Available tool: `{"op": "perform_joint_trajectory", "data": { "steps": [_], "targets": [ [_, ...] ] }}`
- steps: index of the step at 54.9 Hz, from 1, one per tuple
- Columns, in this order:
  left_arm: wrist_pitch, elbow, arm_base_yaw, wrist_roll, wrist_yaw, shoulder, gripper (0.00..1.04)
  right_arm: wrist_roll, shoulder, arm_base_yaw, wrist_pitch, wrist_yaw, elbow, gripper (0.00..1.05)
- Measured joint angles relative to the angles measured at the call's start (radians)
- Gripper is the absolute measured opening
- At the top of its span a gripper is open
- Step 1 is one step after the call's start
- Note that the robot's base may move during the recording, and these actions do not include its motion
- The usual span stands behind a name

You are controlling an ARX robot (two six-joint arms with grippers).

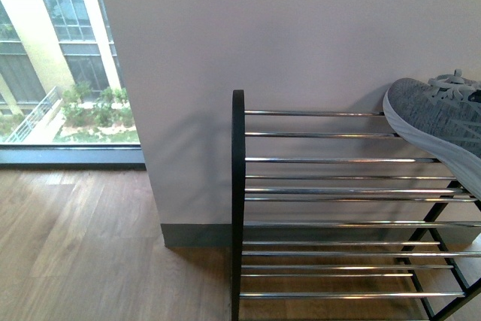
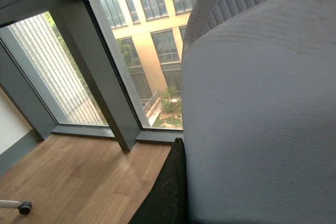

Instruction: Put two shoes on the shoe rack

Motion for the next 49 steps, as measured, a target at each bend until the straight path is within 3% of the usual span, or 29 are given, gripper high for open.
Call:
{"op": "perform_joint_trajectory", "data": {
  "steps": [45,49],
  "targets": [
    [0.000,0.000,0.000,0.000,0.000,0.000,0.02,0.000,-0.001,0.000,0.000,0.001,-0.001,0.01],
    [0.000,0.000,0.000,0.000,0.000,0.000,0.02,0.058,0.040,-0.043,-0.071,-0.144,0.030,0.01]
  ]
}}
